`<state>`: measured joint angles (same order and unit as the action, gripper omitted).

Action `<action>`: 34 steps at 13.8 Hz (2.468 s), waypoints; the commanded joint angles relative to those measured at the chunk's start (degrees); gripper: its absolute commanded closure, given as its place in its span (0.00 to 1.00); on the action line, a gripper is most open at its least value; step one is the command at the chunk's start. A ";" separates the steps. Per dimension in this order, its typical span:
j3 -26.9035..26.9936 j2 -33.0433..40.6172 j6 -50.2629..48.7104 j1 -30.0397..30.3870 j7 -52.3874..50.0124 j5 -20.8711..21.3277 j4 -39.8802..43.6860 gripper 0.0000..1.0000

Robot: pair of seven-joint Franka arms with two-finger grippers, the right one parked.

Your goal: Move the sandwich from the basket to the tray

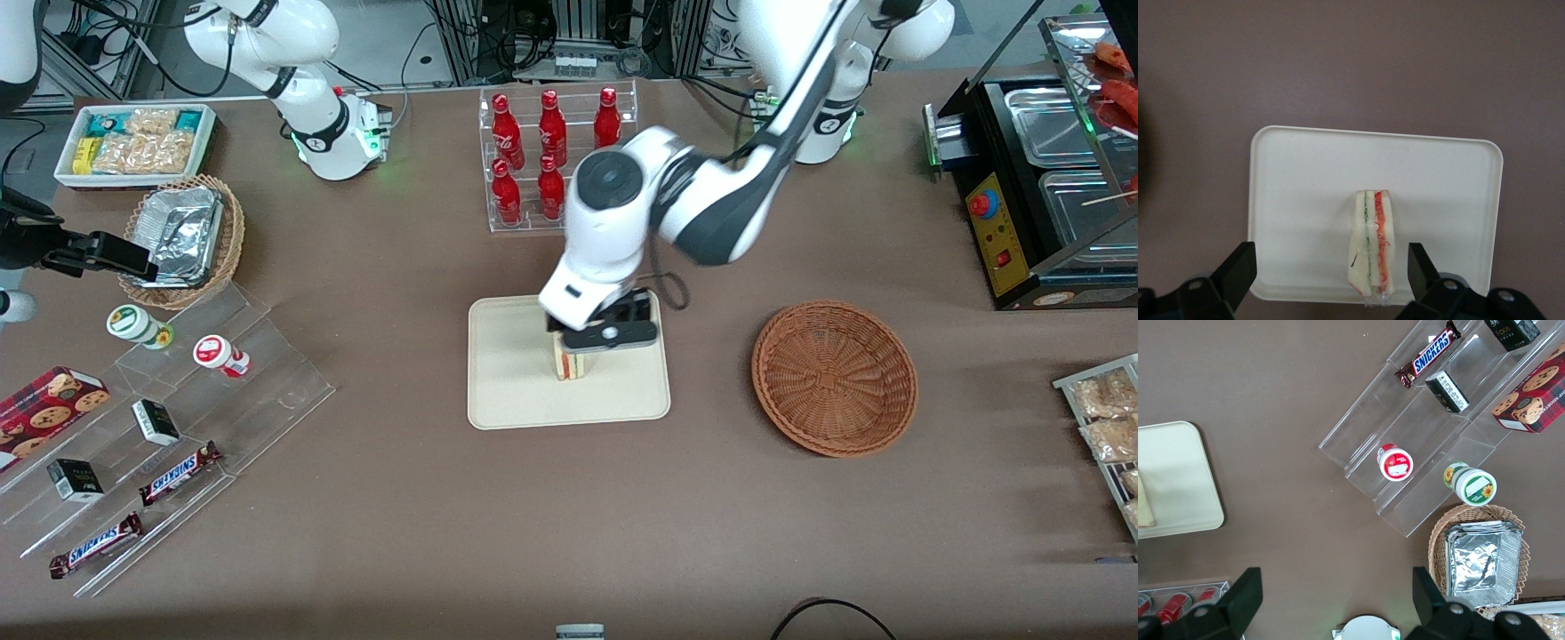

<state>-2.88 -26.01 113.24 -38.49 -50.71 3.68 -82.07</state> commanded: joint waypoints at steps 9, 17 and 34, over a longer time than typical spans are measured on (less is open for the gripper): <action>-0.20 23.89 -21.39 20.63 22.91 -1.75 -8.71 0.00; -0.11 25.83 -24.21 31.72 40.33 -4.04 -8.64 0.01; -0.29 28.74 -25.96 36.64 47.82 -2.89 -9.17 0.00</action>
<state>-2.65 0.40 87.72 -2.43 -2.64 0.49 -89.04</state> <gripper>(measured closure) 0.000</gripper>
